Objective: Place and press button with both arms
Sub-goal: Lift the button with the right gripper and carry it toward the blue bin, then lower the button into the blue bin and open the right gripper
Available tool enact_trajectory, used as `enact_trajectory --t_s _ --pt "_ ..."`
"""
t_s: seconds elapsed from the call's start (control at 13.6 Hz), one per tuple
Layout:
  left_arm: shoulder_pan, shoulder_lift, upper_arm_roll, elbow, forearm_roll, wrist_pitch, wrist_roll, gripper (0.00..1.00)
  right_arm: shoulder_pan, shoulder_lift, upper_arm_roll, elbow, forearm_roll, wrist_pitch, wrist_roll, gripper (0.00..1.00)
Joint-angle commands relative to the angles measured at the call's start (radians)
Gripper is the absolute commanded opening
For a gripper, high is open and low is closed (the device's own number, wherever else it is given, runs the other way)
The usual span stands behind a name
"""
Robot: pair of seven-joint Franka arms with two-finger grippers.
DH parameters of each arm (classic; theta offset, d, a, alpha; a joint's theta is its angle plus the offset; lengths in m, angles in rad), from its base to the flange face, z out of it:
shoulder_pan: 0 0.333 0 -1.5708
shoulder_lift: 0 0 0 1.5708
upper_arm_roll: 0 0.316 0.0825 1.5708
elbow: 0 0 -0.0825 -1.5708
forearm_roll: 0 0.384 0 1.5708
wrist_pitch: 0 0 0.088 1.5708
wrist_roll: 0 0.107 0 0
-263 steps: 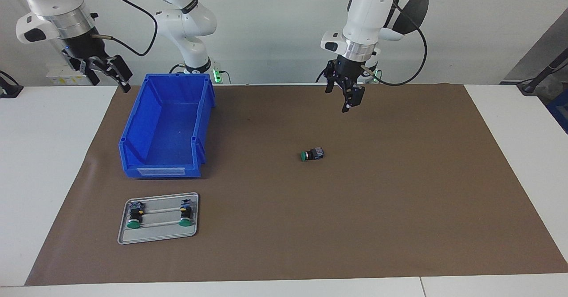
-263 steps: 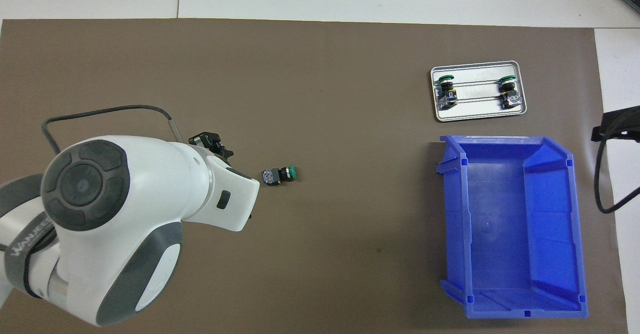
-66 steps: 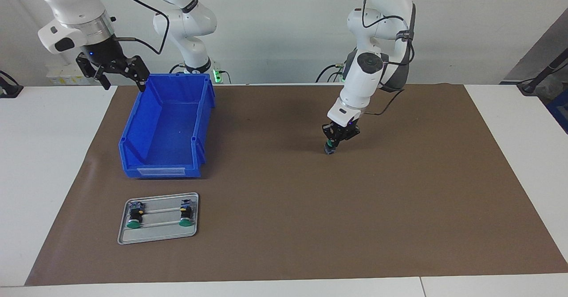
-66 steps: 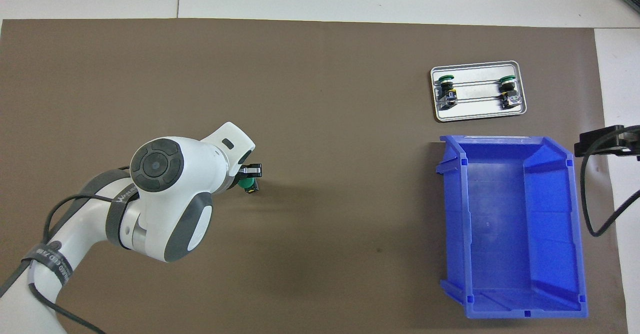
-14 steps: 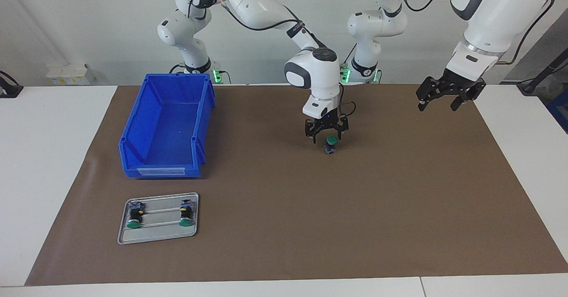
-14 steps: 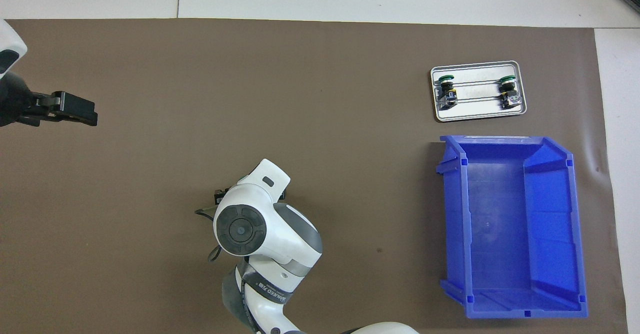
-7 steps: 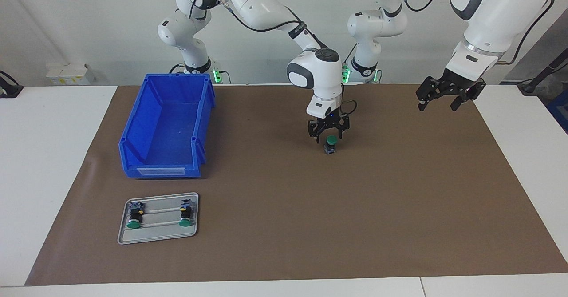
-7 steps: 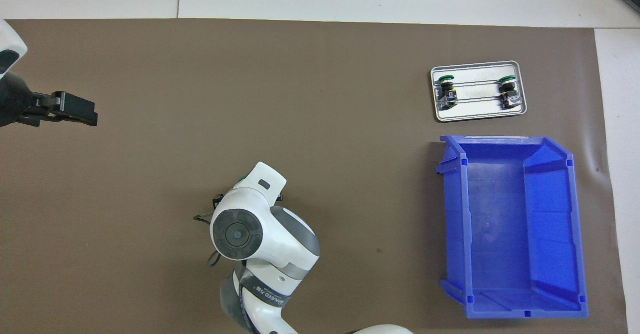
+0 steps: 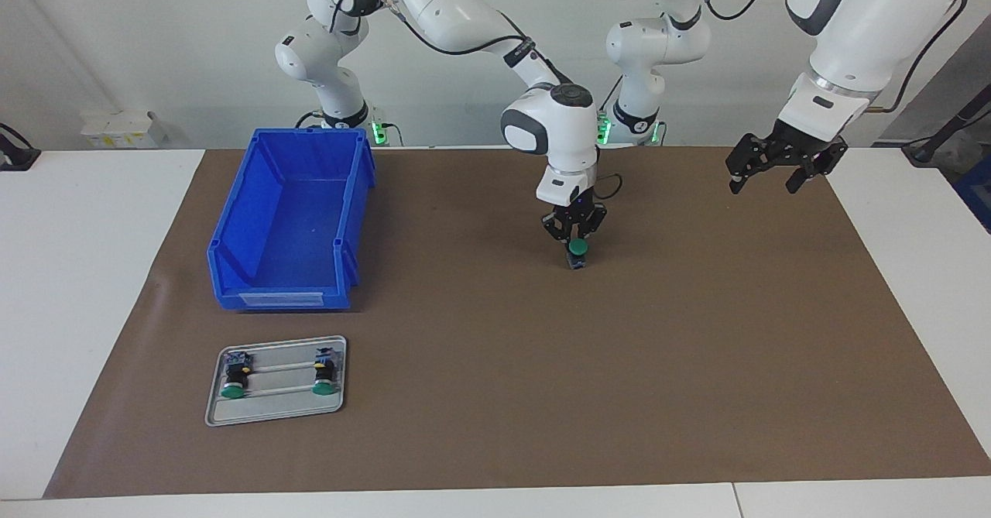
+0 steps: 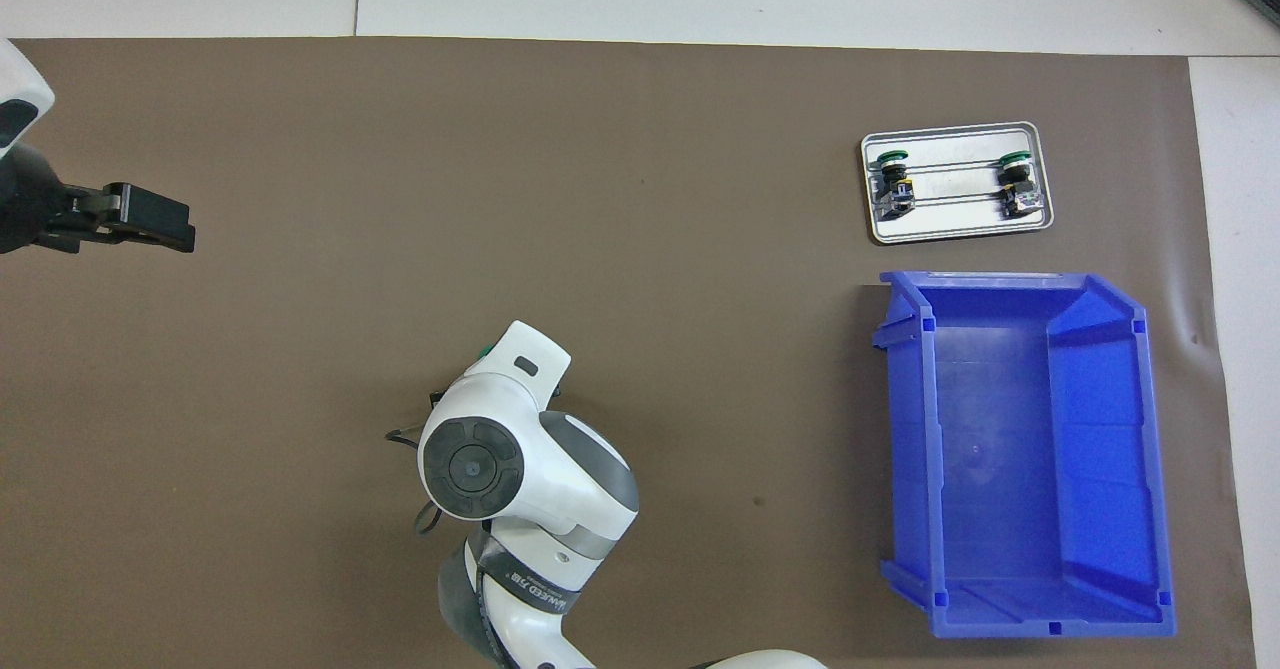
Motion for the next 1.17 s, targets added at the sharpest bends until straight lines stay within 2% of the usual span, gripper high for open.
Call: enact_trajectory --t_s 0.0,0.22,0.44,0.51,0.73,1.1 --pt "0.012 -0.026 -0.007 -0.026 0.002 -0.003 0.008 1.0 -0.016 -0.032 -0.015 0.018 -0.02 -0.063 -0.007 0.0" --pt "0.012 -0.026 -0.007 -0.026 0.002 -0.002 0.008 1.0 -0.075 -0.167 -0.032 -0.014 -0.032 -0.129 -0.022 0.0" --pt "0.012 -0.026 -0.007 -0.026 0.002 -0.002 0.008 1.0 -0.095 -0.213 -0.04 -0.023 -0.046 -0.184 -0.047 0.0" --pt "0.012 -0.026 -0.007 -0.026 0.002 -0.002 0.008 1.0 -0.13 -0.239 -0.047 -0.025 -0.081 -0.215 -0.083 0.0" --pt "0.012 -0.026 -0.007 -0.026 0.002 -0.002 0.008 1.0 -0.281 -0.334 -0.049 -0.037 -0.098 -0.308 -0.255 0.0" --pt "0.012 -0.026 -0.007 -0.026 0.002 -0.002 0.008 1.0 -0.61 -0.546 -0.048 -0.241 -0.082 -0.347 -0.657 0.0"
